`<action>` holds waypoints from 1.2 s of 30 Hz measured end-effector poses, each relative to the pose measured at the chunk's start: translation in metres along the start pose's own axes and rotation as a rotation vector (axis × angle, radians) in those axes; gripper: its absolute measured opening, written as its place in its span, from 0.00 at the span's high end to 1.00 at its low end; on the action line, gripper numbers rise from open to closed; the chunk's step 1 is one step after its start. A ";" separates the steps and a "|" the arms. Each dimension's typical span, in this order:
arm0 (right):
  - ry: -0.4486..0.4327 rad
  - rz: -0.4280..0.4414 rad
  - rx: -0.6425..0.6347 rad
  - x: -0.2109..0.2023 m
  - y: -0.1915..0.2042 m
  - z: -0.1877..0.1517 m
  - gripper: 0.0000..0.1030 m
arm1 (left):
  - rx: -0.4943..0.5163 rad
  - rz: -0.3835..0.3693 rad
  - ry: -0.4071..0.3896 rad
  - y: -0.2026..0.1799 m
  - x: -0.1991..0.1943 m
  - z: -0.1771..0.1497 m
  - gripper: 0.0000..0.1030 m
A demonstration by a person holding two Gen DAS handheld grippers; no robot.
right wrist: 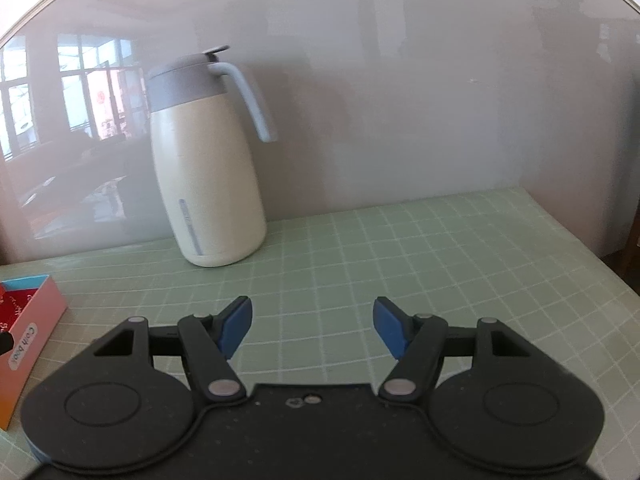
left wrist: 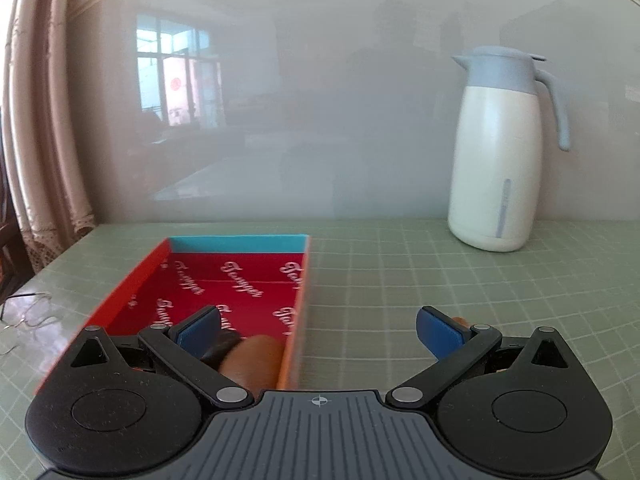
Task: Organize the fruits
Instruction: 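Move the left gripper to a small orange chunk and grasp it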
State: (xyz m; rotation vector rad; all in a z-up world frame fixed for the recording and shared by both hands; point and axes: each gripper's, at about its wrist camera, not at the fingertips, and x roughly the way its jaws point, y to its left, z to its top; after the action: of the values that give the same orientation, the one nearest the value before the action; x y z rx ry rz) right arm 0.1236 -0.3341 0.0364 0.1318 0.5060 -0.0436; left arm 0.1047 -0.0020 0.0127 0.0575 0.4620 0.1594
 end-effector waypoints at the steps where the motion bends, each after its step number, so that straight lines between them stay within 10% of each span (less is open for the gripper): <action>1: 0.001 -0.005 0.003 0.000 -0.003 0.000 0.35 | 0.004 -0.007 0.000 -0.004 0.000 0.000 0.00; 23: 0.012 -0.059 0.038 -0.002 -0.038 -0.007 0.35 | 0.053 -0.127 0.085 -0.066 0.023 -0.013 0.02; 36: 0.028 -0.088 0.043 0.000 -0.047 -0.012 0.35 | 0.036 -0.176 0.215 -0.080 0.054 -0.018 0.67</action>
State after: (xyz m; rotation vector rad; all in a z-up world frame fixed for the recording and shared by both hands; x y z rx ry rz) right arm 0.1141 -0.3791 0.0204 0.1522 0.5389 -0.1386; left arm 0.1551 -0.0719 -0.0344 0.0349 0.6815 -0.0166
